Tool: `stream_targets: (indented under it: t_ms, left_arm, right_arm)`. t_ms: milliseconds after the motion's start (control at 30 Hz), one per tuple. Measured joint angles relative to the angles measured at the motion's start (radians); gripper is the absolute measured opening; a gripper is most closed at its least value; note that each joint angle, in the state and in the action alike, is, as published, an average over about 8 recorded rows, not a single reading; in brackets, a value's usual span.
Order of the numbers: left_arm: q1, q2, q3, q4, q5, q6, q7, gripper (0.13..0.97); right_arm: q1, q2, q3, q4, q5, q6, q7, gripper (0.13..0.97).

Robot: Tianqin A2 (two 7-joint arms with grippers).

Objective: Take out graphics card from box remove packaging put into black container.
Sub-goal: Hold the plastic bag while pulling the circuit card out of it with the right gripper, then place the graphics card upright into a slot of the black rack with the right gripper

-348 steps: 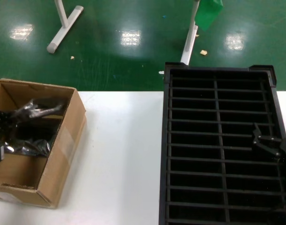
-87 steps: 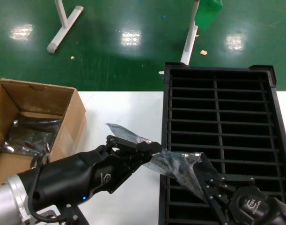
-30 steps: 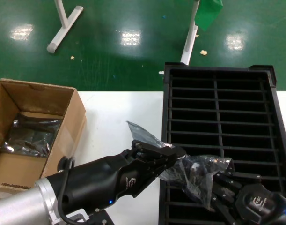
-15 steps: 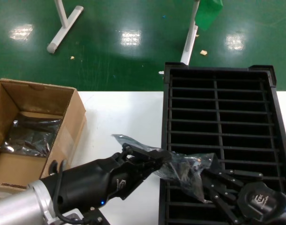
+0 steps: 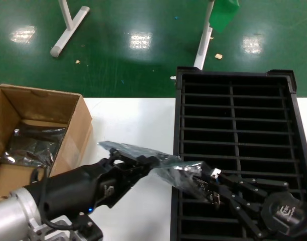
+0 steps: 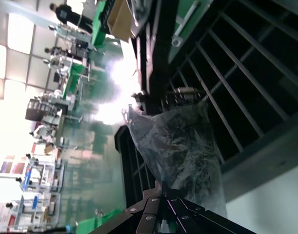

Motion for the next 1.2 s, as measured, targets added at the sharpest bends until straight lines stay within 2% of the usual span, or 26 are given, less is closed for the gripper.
stream_targets:
  t_ms: [300,500,633,733,867,1200]
  left_arm:
    - [0.058,-0.046,-0.055,0.0,0.013,-0.037,-0.038,0.142]
    - [0.136,-0.076,-0.119,0.003,0.004,-0.075,-0.047,0.142]
    - [0.193,-0.082,-0.169,0.025,-0.036,-0.093,-0.009,0.142]
    - [0.226,-0.073,-0.205,0.054,-0.09,-0.094,0.053,0.142]
    - [0.253,-0.044,-0.245,0.093,-0.162,-0.077,0.144,0.142]
    - [0.277,0.047,-0.309,0.167,-0.286,-0.008,0.322,0.142]
  right_arm:
    - [-0.024,0.019,0.034,0.036,0.016,-0.005,0.01,0.2]
    - [-0.06,0.04,0.079,0.078,0.031,-0.011,0.018,0.2]
    - [-0.093,0.06,0.116,0.108,0.038,-0.017,0.023,0.197]
    - [-0.121,0.078,0.145,0.129,0.04,-0.021,0.025,0.194]
    - [-0.157,0.098,0.183,0.158,0.04,-0.022,0.031,0.191]
    - [-0.237,0.139,0.308,0.243,0.053,-0.019,0.073,0.181]
